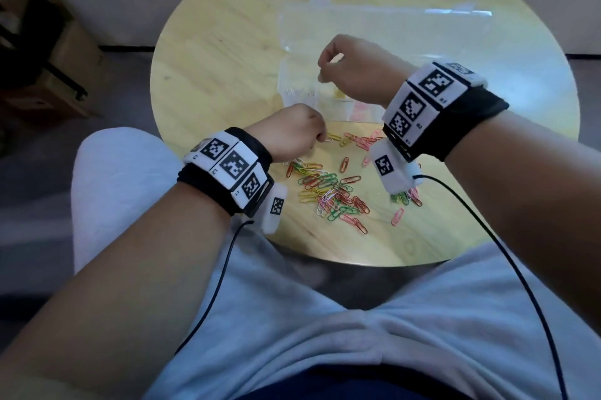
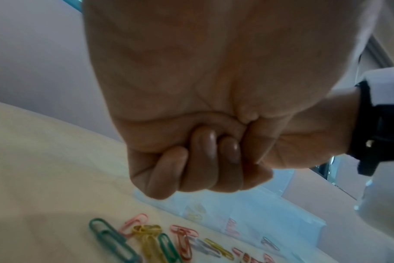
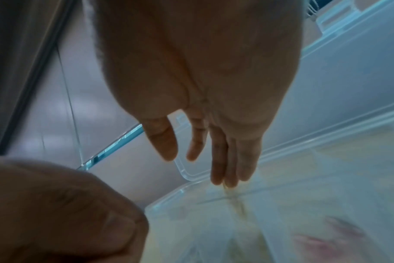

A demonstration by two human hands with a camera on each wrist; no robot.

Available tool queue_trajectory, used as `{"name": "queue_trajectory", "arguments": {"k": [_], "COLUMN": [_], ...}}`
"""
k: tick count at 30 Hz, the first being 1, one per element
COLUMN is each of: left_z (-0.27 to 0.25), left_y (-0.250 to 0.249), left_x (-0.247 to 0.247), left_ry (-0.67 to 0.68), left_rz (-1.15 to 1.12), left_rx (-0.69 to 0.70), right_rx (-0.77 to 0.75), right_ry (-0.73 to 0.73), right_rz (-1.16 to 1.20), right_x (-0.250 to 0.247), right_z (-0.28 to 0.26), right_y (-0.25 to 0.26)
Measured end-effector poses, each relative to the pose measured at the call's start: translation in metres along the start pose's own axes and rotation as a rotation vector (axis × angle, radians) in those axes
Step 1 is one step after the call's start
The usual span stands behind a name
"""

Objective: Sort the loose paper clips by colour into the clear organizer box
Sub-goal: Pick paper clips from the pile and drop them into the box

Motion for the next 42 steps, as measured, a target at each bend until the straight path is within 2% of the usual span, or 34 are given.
{"name": "queue_trajectory", "arguments": {"k": [2, 5, 8, 13, 18, 25, 33, 39, 42], "left_z": [0.002, 0.003, 0.004, 0.014, 0.046, 0.059, 0.010, -0.009, -0.001], "left_y": [0.002, -0.001, -0.008, -0.034, -0.058, -0.054, -0.052, -0.019, -0.010], "left_x": [-0.003, -0.012, -0.016, -0.013, -0.019, -0.007, -0.017, 0.019, 0.034], "left_ry": [-0.009, -0.063, -0.105, -0.138, -0.212, -0.172, -0.267, -0.118, -0.058], "left_rz": [0.013, 0.048, 0.050, 0.117, 0.294, 0.383, 0.303, 0.280, 0.306], "left_rx": [0.002, 0.039, 0.079, 0.147, 0.160, 0.111, 0.226, 0.144, 0.143], "right_rx": [-0.002, 0.001, 0.013, 0.105, 0.135, 0.113, 0.112, 0.071, 0.063], "right_ry": [0.017, -0.109, -0.213, -0.155, -0.173, -0.070, 0.101, 0.304, 0.318], "right_rz": [0.026, 0.249, 0.366, 0.483, 0.521, 0.405, 0.286, -0.112, -0.245], "right_x": [-0.001, -0.023, -0.046, -0.060, -0.065, -0.054, -0.036, 0.001, 0.010], "right_z": [-0.005, -0.023, -0.049, -0.086, -0.090, -0.094, -0.101, -0.113, -0.113], "right_y": [-0.006, -0.019, -0.040, -0.077, -0.092, -0.094, -0.087, -0.091, -0.094]}}
Point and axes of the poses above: each hand's wrist, its own z-axis towards the middle knuckle, its own x-axis out of the palm, y = z × x, the point moved 7 cm from there along z, towards the middle knuckle, and after that the axes turned 14 degrees about -y, right-handed, at the moved point
